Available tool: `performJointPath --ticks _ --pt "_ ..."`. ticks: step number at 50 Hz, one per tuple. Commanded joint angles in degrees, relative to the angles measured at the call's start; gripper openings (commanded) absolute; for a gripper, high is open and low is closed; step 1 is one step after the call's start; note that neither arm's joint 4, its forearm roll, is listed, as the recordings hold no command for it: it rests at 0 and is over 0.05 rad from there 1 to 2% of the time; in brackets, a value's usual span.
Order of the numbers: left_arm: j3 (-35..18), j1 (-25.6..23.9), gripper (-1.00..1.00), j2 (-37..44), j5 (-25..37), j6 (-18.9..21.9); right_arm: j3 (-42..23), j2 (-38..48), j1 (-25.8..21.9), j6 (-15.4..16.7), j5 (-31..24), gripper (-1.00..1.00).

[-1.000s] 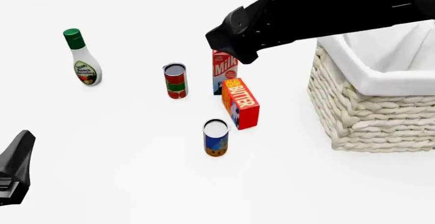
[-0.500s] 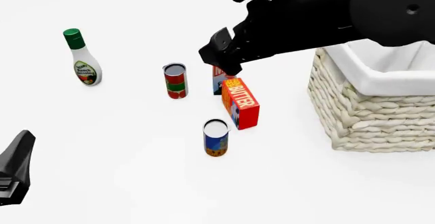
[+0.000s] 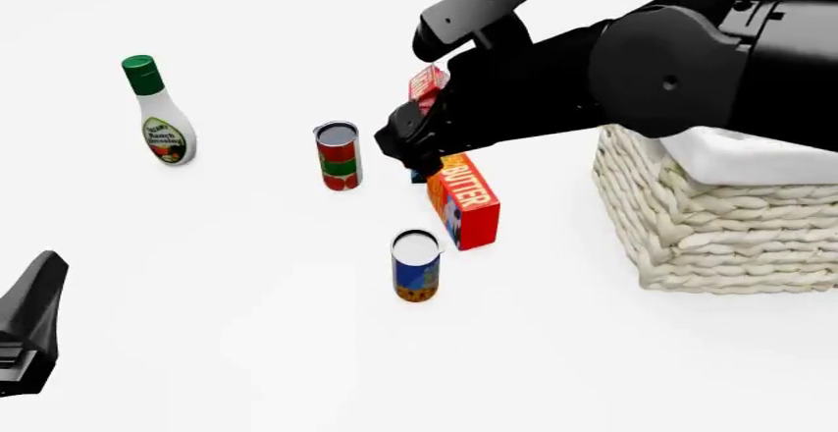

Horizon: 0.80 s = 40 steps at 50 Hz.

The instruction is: Pick the alphabet soup and place it in the basket.

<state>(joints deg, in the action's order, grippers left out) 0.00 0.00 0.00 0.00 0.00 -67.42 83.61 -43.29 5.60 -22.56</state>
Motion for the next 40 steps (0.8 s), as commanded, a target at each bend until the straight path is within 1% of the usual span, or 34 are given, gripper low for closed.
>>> performJointPath --ticks 1,18,25,31,36,40 --pt "0.00 0.00 1.00 0.00 0.00 0.00 1.35 3.00 -0.12 -1.34 2.84 1.00" --pt "0.00 0.00 1.00 0.00 0.00 0.00 3.51 5.82 0.37 -1.86 6.01 1.00" --pt "0.00 0.00 1.00 0.00 0.00 0.00 3.50 6.85 0.94 -2.05 6.45 1.00" --pt "0.00 0.00 1.00 0.00 0.00 0.00 4.51 7.80 0.30 -2.08 7.42 1.00" --pt "0.00 0.00 1.00 0.00 0.00 0.00 5.28 9.11 0.02 -2.77 8.97 1.00" --pt "0.00 0.00 1.00 0.00 0.00 0.00 4.73 9.70 0.13 -3.46 9.13 1.00"
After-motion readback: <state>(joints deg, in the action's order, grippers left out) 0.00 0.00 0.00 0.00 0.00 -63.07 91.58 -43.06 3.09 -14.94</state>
